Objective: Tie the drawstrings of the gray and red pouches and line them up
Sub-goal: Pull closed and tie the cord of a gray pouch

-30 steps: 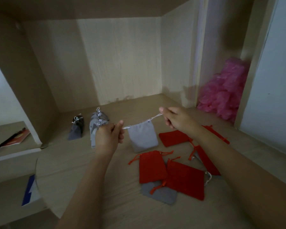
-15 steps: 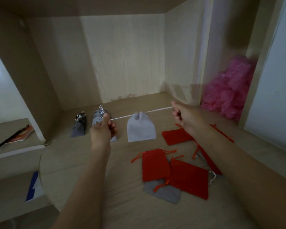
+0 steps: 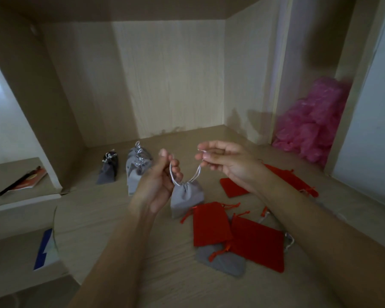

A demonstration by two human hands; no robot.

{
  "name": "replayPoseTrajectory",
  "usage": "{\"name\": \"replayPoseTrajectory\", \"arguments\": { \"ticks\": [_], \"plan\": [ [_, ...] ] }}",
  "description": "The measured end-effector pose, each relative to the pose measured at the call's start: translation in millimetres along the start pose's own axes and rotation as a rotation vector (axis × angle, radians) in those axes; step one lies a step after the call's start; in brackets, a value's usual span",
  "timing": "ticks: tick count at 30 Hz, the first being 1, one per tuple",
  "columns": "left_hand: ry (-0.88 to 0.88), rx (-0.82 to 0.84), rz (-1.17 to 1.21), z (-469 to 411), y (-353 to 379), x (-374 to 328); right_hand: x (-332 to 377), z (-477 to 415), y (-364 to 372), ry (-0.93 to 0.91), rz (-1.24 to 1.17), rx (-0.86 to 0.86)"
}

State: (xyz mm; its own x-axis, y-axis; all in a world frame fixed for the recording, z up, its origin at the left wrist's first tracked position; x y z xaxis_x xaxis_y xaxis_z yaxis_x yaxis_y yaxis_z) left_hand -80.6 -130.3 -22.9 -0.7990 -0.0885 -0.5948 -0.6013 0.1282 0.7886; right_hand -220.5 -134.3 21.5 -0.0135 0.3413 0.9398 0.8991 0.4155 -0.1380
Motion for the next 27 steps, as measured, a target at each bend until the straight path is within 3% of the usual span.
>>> {"name": "replayPoseTrajectory", "arguments": {
  "ticks": [3, 8, 13, 18, 21, 27],
  "plan": [
    [-0.056, 0.082, -0.093, 2, 4, 6, 4, 1, 2, -0.033, 0.126, -0.025],
    [-0.104, 0.006, -0.195, 4, 0, 13, 11, 3, 7, -0.1, 0.258, -0.069],
    [-0.053, -0.068, -0.176, 3, -4, 11, 21, 5, 1, -0.156, 0.25, -0.157],
    [0.071, -0.02, -0.233, 8, 11, 10, 22, 6, 11, -0.201, 0.3, -0.122],
    [0.099, 0.017, -0.256, 11, 19, 13, 13, 3, 3, -0.152, 0.33, -0.22],
    [0.082, 0.089, -0.292, 15, 27, 13, -6, -1, -9, -0.025, 0.091, -0.26]
  ]
}}
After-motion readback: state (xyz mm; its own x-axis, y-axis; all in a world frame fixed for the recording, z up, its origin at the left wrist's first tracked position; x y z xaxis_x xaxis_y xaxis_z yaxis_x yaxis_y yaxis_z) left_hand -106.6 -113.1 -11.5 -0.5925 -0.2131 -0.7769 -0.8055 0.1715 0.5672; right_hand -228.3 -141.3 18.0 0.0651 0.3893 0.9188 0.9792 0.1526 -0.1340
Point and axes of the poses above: each hand's wrist, its own z-axis away from the middle knuckle, its own y-axis out of the palm, x = y × z, the point moved 9 cm from there along -z, towards the middle knuckle, and after that the axes turned 15 degrees about z, right-handed, at the moved point
